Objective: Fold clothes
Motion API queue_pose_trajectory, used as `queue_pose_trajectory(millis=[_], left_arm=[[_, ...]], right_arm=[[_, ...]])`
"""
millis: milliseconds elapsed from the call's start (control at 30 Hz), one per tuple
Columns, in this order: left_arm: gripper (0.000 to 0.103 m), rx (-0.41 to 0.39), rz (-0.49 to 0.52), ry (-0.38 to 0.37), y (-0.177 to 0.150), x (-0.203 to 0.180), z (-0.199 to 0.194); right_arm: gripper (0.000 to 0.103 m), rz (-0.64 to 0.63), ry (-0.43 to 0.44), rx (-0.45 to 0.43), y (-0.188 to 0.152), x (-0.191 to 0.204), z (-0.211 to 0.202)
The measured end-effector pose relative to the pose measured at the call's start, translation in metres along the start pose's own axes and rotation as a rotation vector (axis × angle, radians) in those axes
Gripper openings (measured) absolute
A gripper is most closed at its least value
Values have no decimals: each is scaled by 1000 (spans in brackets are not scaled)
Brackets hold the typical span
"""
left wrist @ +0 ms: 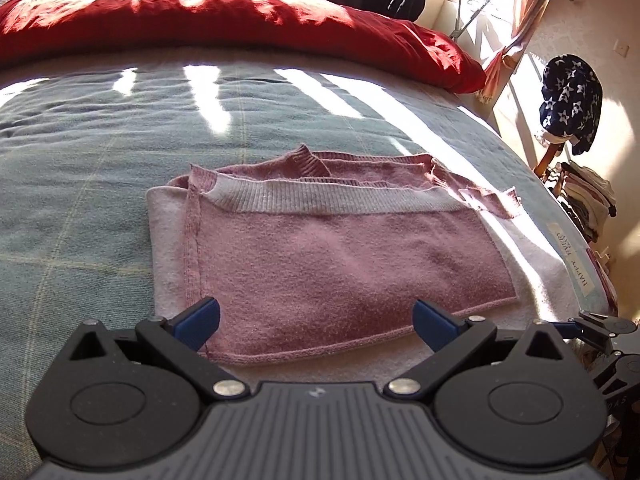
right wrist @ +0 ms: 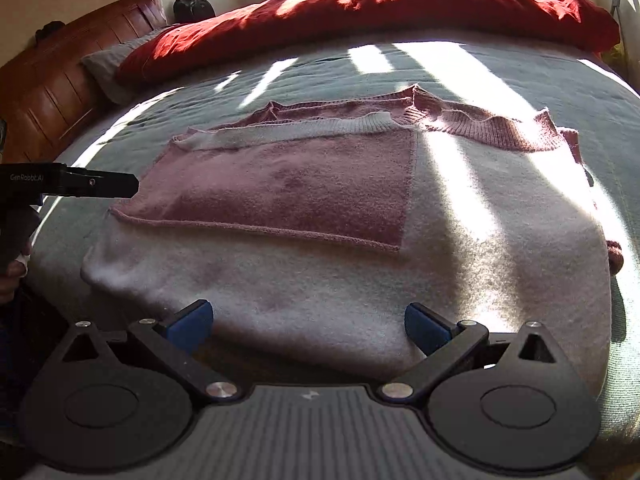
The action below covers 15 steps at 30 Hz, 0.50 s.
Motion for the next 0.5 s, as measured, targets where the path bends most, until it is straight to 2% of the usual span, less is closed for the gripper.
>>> queue_pose_trajectory(millis=[100,200,333,400,500], left_arm=[[102,30,-50,-37,0,14,14],[102,13,-41,-62,5,13,9],[102,-25,-18,-68,24,11,5],[102,-11,-36,-75,30,17,13],[102,20,-79,-39,30,31,31]], right_arm=[[103,-5,-3,4,-1,0,1],[103,-3,-4,6,0,-1,0],[103,0,-10,11,0,-1,2],[103,-4,-15,11,0,0,2],[103,-15,-18,12,-2,1,2]])
Point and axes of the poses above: each gripper's, at about its wrist camera, not at the fingertips, and z roughly the way its jaws point, x to its left, y to its top, the point moved 3 cm from there along z, roughly the way its jaws point, and after that the axes turned 8 degrees about -z, right-handed, at the moved point
